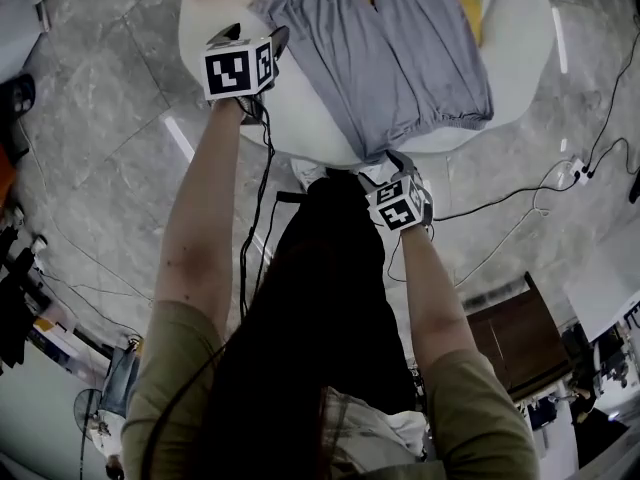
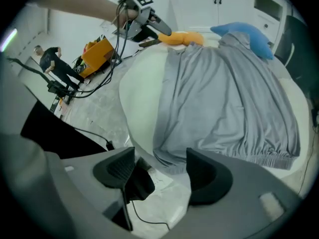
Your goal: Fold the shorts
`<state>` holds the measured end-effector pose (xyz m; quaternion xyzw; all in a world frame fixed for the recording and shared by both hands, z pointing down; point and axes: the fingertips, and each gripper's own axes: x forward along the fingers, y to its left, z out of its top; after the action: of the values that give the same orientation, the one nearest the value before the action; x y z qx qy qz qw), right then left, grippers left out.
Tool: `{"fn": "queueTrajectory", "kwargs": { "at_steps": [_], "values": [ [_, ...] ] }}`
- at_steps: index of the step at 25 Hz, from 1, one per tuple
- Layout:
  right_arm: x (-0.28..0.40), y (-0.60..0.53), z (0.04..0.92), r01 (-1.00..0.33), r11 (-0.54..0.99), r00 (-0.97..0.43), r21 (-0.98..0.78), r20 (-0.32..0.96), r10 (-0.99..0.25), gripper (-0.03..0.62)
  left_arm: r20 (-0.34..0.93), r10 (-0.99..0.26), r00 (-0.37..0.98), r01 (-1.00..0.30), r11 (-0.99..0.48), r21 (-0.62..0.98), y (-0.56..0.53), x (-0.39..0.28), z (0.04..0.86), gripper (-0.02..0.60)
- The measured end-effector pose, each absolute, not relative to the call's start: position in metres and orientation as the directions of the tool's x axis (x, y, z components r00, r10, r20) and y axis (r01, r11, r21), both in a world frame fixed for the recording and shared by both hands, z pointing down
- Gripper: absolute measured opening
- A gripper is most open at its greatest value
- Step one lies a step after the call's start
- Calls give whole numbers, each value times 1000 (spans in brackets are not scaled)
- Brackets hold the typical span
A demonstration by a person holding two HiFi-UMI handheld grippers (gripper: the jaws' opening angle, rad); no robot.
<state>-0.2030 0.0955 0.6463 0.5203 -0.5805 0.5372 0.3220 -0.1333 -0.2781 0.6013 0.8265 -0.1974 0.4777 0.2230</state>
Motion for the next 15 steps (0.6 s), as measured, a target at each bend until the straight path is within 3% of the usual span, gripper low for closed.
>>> {"fn": "queueTrajectory", "kwargs": {
  "at_steps": [8, 11, 13, 15],
  "values": [
    [-218, 119, 693, -962, -59, -252, -266, 951, -176, 310, 911, -120, 394, -563, -815, 137, -311, -109, 653, 364],
    [-221, 123, 697, -957, -55, -270, -283, 947, -173, 252, 932, -120, 341, -595, -795, 116, -314, -116, 670, 350],
    [-222, 122, 700, -959, -47, -269, -281, 948, -172, 242, 939, -146, 311, -607, -791, 79, -319, -122, 673, 276],
    [-218, 121, 702, -962, -52, -256, -268, 951, -173, 144, 942, -169, 291, -623, -781, 53, -327, -126, 673, 202]
  ]
}}
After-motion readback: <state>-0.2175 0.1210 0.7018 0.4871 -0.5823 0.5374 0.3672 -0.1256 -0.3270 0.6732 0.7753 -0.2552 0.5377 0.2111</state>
